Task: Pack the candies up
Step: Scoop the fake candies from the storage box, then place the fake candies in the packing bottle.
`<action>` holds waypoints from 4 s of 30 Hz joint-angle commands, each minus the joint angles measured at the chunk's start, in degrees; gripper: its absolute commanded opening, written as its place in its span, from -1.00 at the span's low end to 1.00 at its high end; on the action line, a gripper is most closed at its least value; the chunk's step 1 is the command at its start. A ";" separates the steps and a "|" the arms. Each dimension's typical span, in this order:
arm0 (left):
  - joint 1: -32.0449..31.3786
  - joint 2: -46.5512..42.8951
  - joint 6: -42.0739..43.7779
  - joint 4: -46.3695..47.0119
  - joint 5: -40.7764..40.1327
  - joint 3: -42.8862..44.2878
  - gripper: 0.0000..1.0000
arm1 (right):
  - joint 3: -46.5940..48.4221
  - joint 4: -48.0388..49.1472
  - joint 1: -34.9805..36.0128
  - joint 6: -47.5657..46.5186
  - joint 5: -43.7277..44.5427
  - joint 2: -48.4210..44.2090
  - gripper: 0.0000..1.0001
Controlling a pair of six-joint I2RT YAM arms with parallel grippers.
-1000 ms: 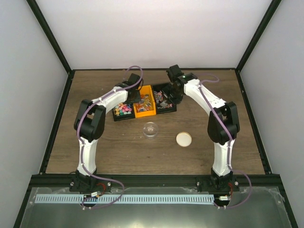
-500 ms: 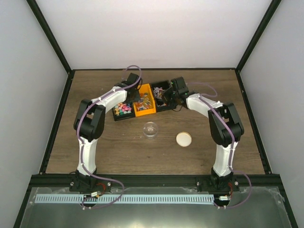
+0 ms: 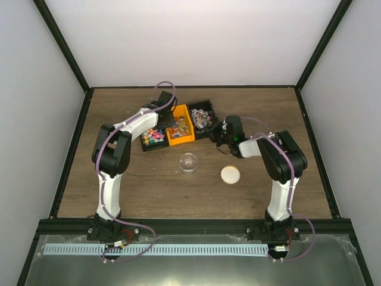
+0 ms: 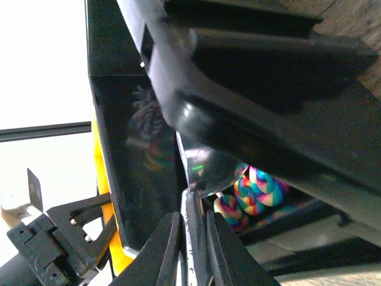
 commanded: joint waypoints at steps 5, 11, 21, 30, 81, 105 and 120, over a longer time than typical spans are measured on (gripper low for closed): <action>0.45 4.80 -2.27 -4.26 10.67 -0.83 -0.92 | -5.95 15.11 0.01 4.57 -10.93 -0.24 -0.99; 0.88 4.69 -2.79 -4.25 10.34 -0.60 -0.92 | -8.27 19.02 -0.70 6.41 -11.31 -2.30 -0.99; 1.09 4.19 -2.81 -3.96 10.26 -0.84 -0.92 | -13.38 19.61 -3.76 7.84 -10.11 -8.15 -0.99; 1.31 3.77 -2.83 -3.82 10.04 -0.75 -0.92 | -14.66 13.80 -5.23 5.45 -9.79 -14.04 -0.99; 1.77 2.41 0.38 -0.95 10.79 -3.10 -0.18 | -17.72 -54.08 0.13 -19.66 -20.29 -57.07 -0.99; 2.07 2.41 1.16 -2.34 8.91 -1.70 -0.15 | 1.36 -73.33 4.53 -30.39 -10.76 -45.39 -0.99; 2.21 2.40 1.98 -3.54 7.85 -0.33 -0.15 | 16.56 -87.15 13.44 -30.27 3.06 -35.36 -0.99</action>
